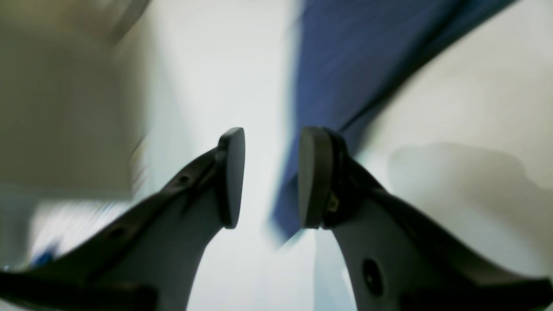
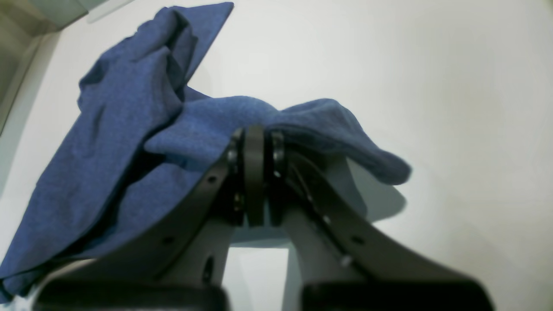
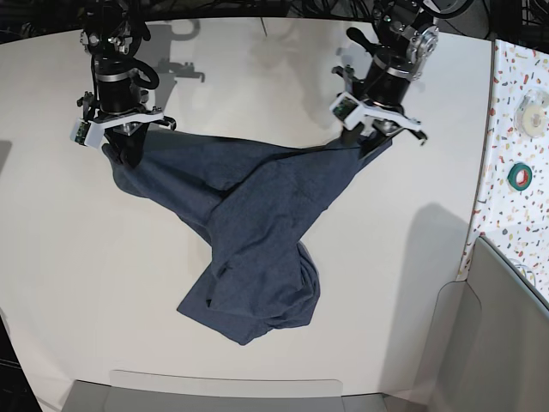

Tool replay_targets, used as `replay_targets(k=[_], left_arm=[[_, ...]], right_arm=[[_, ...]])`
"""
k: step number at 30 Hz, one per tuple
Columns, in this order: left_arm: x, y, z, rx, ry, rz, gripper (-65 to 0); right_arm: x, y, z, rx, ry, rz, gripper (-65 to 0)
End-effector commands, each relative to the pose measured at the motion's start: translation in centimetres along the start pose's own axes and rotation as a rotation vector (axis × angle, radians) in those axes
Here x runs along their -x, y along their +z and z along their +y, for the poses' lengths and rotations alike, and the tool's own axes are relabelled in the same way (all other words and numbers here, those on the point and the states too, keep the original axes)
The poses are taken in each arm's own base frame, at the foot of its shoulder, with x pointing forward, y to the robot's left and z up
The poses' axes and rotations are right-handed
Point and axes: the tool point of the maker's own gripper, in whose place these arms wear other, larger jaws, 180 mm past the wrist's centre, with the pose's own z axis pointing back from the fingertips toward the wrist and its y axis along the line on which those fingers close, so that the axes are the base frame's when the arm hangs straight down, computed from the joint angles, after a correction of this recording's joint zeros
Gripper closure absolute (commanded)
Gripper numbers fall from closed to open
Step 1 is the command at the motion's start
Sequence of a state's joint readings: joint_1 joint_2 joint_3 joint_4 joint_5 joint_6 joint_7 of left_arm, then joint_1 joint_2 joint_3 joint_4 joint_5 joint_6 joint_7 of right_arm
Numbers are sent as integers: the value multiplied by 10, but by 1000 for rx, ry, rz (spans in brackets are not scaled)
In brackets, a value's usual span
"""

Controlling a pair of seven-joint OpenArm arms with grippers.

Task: Layout the t-shirt on the table in an organized manner, then fold the t-shirt properly
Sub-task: 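Lower the shirt and regrasp its edge with the left gripper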

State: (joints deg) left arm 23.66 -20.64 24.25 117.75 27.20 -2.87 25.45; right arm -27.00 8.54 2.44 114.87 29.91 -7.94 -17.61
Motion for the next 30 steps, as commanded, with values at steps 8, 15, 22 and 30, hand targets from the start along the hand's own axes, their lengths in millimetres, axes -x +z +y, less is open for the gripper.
replay_targets(k=[8,15,22,30], left_arm=[[-53,-18,-28,79,-54,-34,-212],[-69,-33,-44,102,-25,-31,-213],[-64,-50,-62,129,-3,11,-213],[-58,-73,-70,137,-9,55,-213]], right_arm=[[-5,4,1,-2,7,-28,0],[-3,5,0,-1,7,-24,0],[-2,5,0,1,6,-21,0],[-2,5,0,1,6,-21,0]])
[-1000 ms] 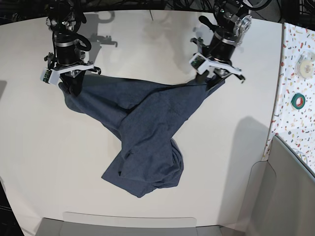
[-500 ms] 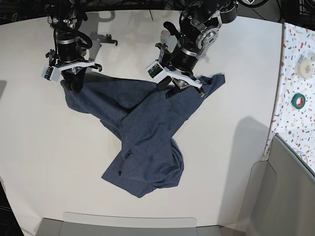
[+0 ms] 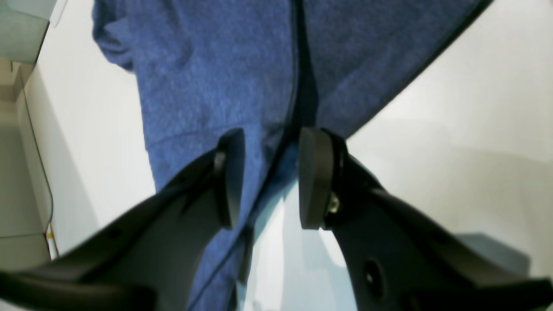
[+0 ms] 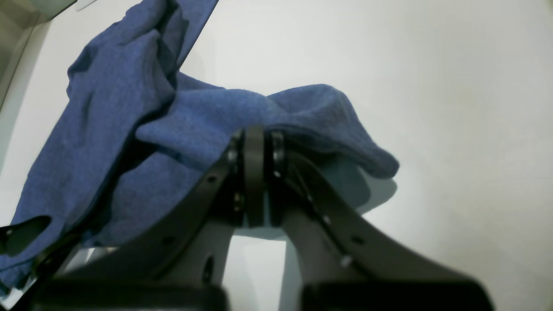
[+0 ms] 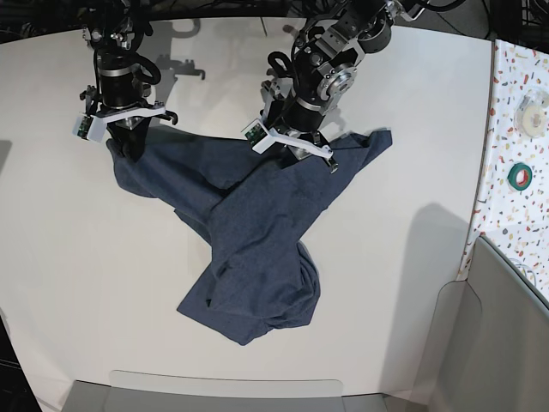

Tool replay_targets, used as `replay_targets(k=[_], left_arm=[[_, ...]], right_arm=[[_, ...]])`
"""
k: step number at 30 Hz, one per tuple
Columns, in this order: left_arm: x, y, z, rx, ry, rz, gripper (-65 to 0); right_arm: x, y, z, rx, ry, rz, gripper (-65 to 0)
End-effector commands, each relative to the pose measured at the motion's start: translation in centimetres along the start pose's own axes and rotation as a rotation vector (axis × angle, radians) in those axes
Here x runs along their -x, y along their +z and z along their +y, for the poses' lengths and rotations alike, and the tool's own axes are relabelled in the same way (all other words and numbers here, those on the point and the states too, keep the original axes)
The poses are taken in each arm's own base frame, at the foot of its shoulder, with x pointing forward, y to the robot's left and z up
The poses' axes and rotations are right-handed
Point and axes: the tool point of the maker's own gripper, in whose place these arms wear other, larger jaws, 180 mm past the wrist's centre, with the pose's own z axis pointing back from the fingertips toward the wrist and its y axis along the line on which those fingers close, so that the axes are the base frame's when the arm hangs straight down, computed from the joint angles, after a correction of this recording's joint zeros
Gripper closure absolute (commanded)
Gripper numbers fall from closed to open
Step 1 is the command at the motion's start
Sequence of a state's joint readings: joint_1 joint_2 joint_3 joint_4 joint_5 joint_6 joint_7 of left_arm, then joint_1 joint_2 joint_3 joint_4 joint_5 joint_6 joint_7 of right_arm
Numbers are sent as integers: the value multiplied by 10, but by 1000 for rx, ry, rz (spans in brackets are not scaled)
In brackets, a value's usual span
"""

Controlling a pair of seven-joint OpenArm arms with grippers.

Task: Layout the t-shirt on the table in an organized manner, then fold the t-shirt properly
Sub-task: 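Lower the shirt and regrasp its edge with the left gripper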

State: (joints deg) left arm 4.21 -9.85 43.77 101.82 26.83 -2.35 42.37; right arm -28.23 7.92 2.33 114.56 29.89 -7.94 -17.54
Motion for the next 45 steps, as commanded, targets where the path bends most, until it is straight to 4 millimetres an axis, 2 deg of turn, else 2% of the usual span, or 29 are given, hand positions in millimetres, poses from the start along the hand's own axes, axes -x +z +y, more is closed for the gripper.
replay_targets(k=[1,6,16,21,26,30,36,39,43,45], left_arm=[[-13,1,8,-29,11,-39,-213],[-14,-3,12,-38,9,-38,-213],[-10,-22,-4,-4,13,-34,-213],[-7,-23,-6,-1,13,-25,-213],[-16,-27,7,-27,4,-46,-212],[-16,-27,8,-29,5,-42,-211],[-2,-30,36,-91,49,-10,-210],[-7,-33,50,-120,50,-19,-162],[-3,-33,61,-141,60,-11,-11],[-1,-33,66,-153,69,-4,0]], right_arm=[[-12,1,2,-9,15,-45,0],[-8,0,0,-3,15,-35,0],[1,2,-4,6,17,-13,0],[1,2,-5,7,17,-11,0],[1,2,-5,7,17,-11,0],[1,2,-5,7,17,-11,0],[2,3,-5,8,17,-8,0],[4,4,-6,10,17,-4,0],[4,4,-6,9,18,-3,0],[4,4,-6,9,18,-3,0]])
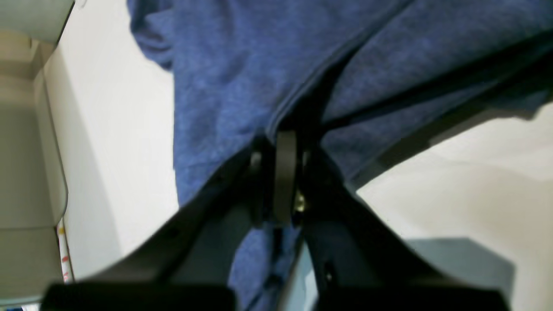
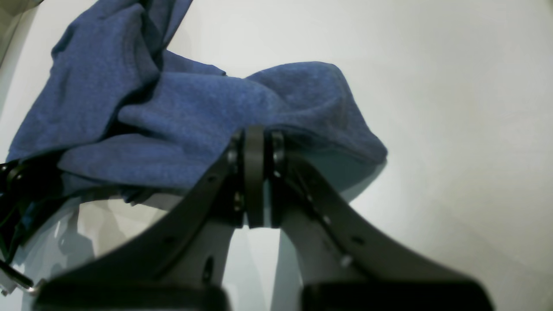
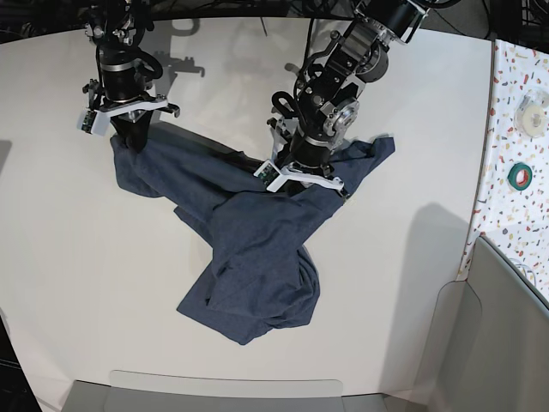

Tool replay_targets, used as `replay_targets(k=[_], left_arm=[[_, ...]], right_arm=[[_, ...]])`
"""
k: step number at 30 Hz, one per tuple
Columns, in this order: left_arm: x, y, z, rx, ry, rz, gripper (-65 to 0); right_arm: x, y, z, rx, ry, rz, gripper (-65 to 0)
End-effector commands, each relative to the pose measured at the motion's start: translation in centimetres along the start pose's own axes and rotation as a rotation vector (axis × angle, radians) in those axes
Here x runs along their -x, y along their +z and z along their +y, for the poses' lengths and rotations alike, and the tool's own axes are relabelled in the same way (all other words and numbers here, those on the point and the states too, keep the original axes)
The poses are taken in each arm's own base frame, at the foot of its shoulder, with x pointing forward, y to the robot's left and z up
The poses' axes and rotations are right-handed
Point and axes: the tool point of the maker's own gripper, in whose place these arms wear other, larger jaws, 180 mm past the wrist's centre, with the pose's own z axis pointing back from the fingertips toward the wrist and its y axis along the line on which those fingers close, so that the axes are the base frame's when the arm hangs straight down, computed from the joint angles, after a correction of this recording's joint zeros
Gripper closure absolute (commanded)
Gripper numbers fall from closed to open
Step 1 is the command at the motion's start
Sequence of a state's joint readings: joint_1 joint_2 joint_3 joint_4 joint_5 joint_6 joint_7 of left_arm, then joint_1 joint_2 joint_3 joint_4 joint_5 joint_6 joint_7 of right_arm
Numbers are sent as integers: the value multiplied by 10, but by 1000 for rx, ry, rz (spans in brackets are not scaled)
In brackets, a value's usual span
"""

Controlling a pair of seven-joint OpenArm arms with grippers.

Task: Layout the t-shirt on the table in an organized manner, then fold the t-shirt properly
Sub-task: 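Lower the shirt and regrasp its edge with the left gripper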

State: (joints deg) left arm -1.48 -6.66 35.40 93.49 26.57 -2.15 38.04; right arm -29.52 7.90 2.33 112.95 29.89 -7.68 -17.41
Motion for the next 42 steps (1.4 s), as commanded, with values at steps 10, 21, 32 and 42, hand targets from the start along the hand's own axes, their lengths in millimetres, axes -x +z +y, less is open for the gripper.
replay_targets(k=[10,21,32,42], left_arm=[[-30,14,29,-80,21,-88,0],[-47,58,75,-200,119,-185,0],[-41,68,95,-248,105,-189,0],[-40,84,110,-293,127,-207,0]], right_arm=[[2,-2,-7,13,15,-10,0],[11,-2,-13,31,18,12,0],[0,20,-2,2,23,-4,-165],[24,45,-15,21,52,80,-227]])
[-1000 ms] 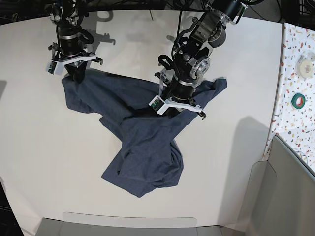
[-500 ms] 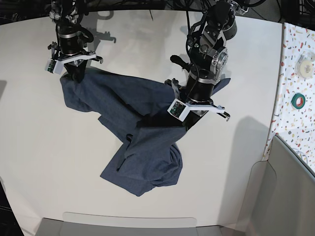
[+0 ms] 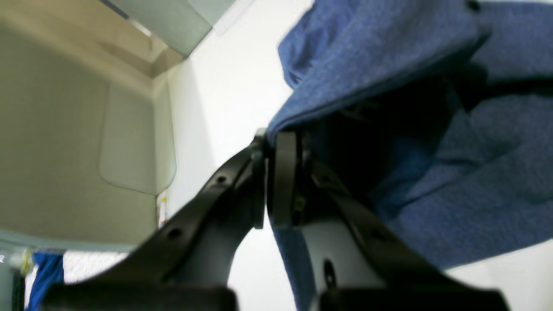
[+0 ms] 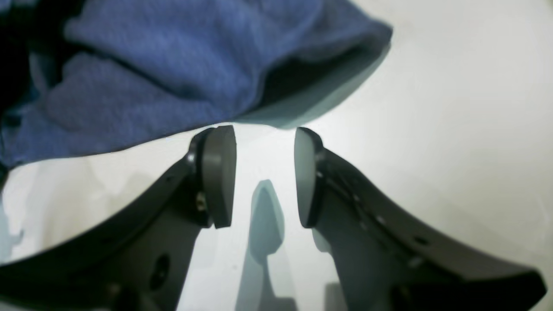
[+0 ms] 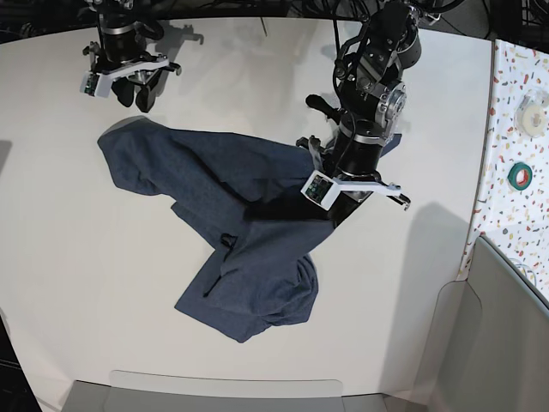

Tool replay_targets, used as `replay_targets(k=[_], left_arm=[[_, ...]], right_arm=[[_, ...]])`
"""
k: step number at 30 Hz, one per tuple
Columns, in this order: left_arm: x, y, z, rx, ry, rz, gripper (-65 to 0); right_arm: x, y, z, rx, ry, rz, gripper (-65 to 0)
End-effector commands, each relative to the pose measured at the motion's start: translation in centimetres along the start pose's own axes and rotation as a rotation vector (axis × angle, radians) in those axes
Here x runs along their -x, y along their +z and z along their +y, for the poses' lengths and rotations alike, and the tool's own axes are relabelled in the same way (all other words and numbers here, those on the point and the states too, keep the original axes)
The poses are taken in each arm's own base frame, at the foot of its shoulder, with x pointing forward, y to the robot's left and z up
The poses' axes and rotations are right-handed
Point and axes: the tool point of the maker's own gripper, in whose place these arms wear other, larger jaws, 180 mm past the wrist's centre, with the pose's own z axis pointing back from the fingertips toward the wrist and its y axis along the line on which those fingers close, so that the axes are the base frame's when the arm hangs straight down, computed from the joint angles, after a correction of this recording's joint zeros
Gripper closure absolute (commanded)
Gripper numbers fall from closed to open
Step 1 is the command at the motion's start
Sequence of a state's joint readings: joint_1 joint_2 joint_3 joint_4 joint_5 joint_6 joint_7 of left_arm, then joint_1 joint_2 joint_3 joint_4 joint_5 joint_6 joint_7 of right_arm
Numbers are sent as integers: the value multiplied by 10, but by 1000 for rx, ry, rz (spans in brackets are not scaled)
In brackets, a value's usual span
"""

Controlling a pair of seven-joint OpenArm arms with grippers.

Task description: Layout the t-shirt on the table in an organized manner, then fold the t-shirt properly

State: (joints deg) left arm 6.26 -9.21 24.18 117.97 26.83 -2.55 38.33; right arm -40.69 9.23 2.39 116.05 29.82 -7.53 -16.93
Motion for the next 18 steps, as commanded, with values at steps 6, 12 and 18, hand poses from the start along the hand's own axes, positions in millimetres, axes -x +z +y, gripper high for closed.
replay_targets(k=[6,12,18], left_arm=[[-21,9,33,-104,16,-161,0],[-25,14,33,-106,12,-216,0],[-20,15,58,-177,14,-218,0]], right_arm=[[-38,-11,13,-38,2,-123,-227],[-77,-33,47,-125,-26,-230,-227],[-113,-53,101,-262,-34,-317,-227]])
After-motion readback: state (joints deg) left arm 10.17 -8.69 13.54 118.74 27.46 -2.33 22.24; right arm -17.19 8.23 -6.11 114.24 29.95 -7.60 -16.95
